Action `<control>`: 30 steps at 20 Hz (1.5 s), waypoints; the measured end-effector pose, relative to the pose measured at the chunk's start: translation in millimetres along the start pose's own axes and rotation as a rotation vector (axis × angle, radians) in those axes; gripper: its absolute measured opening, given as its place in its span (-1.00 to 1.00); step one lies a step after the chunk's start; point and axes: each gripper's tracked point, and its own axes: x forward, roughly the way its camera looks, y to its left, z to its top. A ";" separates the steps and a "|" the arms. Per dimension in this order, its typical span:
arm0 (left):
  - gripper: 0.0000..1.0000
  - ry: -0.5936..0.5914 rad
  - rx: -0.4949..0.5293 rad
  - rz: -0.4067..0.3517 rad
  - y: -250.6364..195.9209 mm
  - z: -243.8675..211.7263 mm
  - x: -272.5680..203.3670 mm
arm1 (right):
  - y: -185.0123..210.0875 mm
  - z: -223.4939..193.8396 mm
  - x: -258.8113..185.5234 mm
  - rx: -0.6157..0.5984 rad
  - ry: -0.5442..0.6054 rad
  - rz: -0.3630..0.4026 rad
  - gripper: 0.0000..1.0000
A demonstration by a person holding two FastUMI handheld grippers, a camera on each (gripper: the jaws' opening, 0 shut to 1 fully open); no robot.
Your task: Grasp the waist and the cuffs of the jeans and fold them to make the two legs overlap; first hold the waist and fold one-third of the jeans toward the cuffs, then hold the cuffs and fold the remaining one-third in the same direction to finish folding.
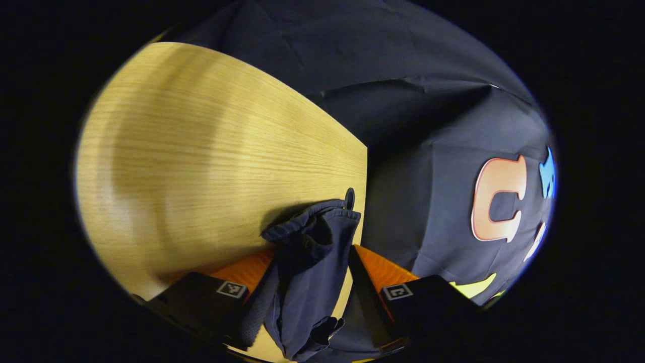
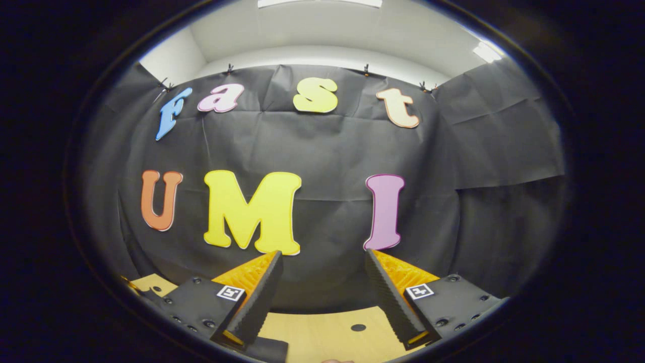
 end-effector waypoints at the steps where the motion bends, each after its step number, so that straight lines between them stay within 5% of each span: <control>1: 0.01 0.000 -0.003 0.035 12.0 1.7 2.2 | -3.1 0.8 -1.7 0.000 -0.001 -0.004 0.92; 2: -0.41 -0.001 -0.024 0.028 12.0 1.6 3.6 | -6.4 0.5 -1.8 0.002 0.001 -0.010 0.92; 4: -0.79 -0.001 -0.048 0.018 11.7 1.4 5.0 | -11.3 0.3 -3.7 0.013 0.005 -0.021 0.92; 5: -0.82 0.004 -0.047 0.015 12.2 0.7 4.6 | -12.9 -0.3 -5.3 0.019 0.010 -0.024 0.92; 10: -0.89 0.011 -0.014 0.025 8.7 -3.5 -1.4 | -20.0 -1.7 -10.6 0.010 0.016 -0.030 0.92; 21: -0.89 -0.024 0.508 -0.094 -97.0 -56.7 -50.5 | -28.1 -3.5 -25.5 0.014 0.036 -0.020 0.92; 30: -0.89 0.022 0.783 -0.254 -168.8 -169.0 -74.3 | -37.3 -2.2 -41.5 -0.018 0.036 -0.022 0.93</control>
